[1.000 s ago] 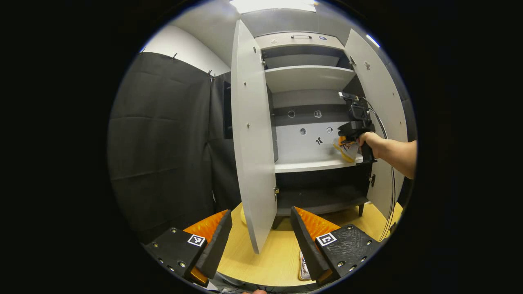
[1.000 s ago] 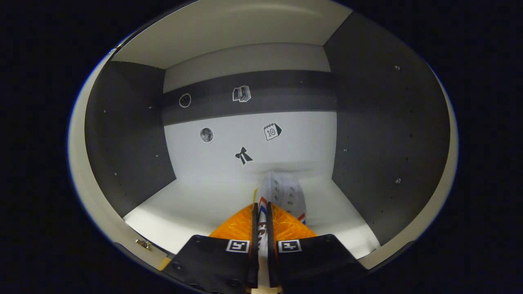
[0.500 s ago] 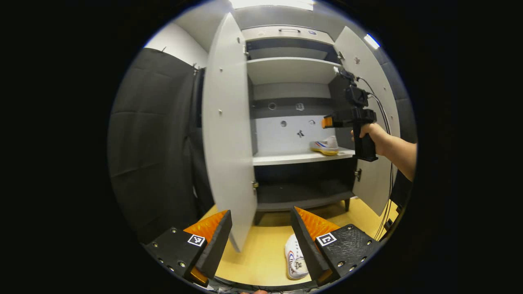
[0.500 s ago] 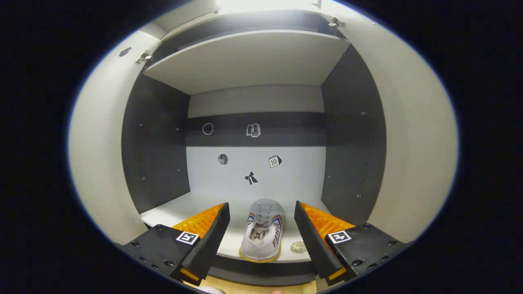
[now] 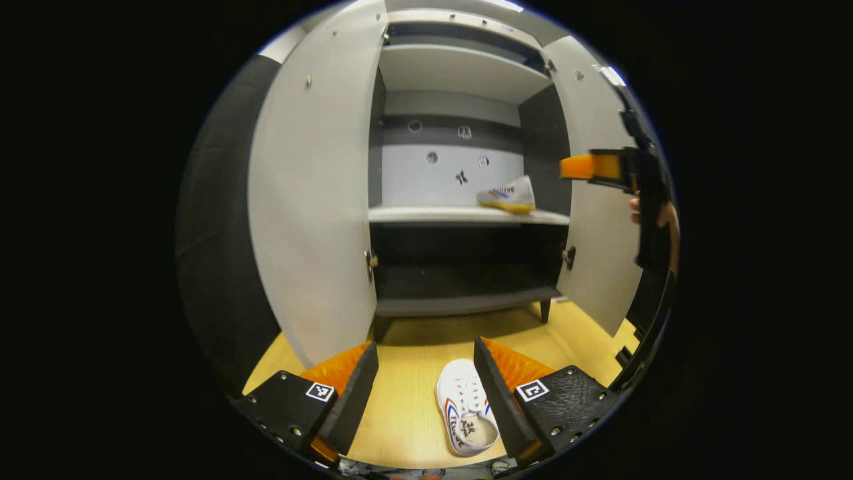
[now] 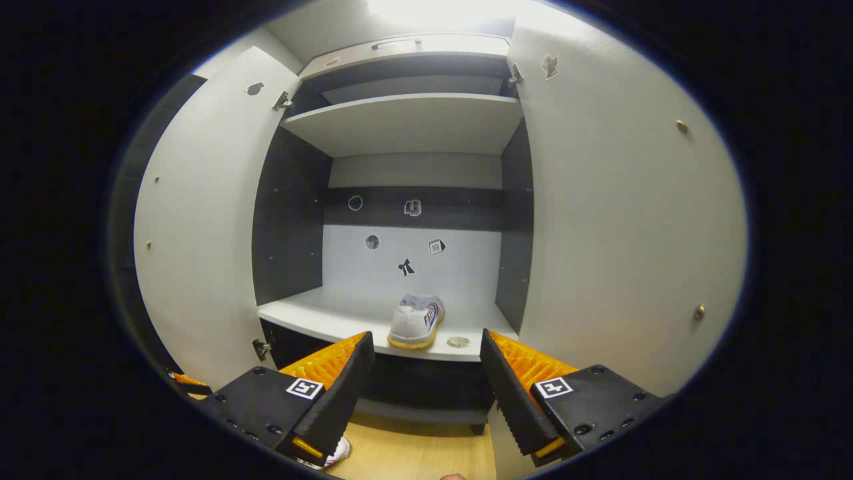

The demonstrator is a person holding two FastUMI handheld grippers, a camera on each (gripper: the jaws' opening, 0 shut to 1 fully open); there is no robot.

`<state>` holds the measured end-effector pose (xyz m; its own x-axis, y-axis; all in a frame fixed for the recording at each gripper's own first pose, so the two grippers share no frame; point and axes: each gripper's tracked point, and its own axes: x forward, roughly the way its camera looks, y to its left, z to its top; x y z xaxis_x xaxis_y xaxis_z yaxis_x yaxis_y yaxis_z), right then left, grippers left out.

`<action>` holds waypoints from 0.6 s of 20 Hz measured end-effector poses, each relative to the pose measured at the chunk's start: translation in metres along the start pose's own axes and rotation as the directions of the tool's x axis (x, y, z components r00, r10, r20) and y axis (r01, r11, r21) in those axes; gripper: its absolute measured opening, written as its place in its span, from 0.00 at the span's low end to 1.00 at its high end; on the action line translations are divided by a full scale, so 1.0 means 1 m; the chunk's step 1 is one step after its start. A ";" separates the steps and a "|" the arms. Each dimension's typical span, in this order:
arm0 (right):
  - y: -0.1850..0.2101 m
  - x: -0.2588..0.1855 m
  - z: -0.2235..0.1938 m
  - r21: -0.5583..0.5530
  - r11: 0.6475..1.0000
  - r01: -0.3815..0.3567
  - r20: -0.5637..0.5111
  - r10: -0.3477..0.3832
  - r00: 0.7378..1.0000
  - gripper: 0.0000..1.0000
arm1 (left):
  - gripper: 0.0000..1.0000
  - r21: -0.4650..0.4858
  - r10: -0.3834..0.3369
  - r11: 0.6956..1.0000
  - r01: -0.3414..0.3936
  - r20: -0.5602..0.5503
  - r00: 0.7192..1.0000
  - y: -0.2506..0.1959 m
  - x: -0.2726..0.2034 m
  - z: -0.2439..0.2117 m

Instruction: Grab one shoe with the right hand and put it into the shoe cabinet, grab the other shoe with the left hand and put it into the shoe cabinet; then close the right door with the right hand and the left door with the left hand.

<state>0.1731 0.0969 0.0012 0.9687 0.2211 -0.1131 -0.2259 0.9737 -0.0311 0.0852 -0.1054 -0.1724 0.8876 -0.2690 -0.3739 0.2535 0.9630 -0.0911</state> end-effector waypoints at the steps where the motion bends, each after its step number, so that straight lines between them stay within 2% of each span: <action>1: -0.002 -0.012 -0.009 -0.002 1.000 0.006 -0.013 -0.006 1.000 1.00 | 0.80 0.006 -0.009 1.000 0.010 -0.031 0.999 -0.001 0.007 -0.013; 7: -0.006 -0.058 -0.056 0.000 0.999 0.039 -0.104 -0.039 0.994 1.00 | 0.80 0.011 -0.053 0.998 0.057 -0.202 0.978 -0.014 0.044 -0.088; 11: -0.007 -0.076 -0.075 0.001 0.998 0.057 -0.156 -0.056 0.986 0.97 | 0.80 0.003 -0.086 0.996 0.091 -0.300 0.950 -0.025 0.060 -0.125; 12: -0.007 -0.079 -0.079 0.004 0.998 0.056 -0.167 -0.055 0.984 1.00 | 0.80 0.001 -0.093 0.995 0.099 -0.322 0.942 -0.027 0.062 -0.132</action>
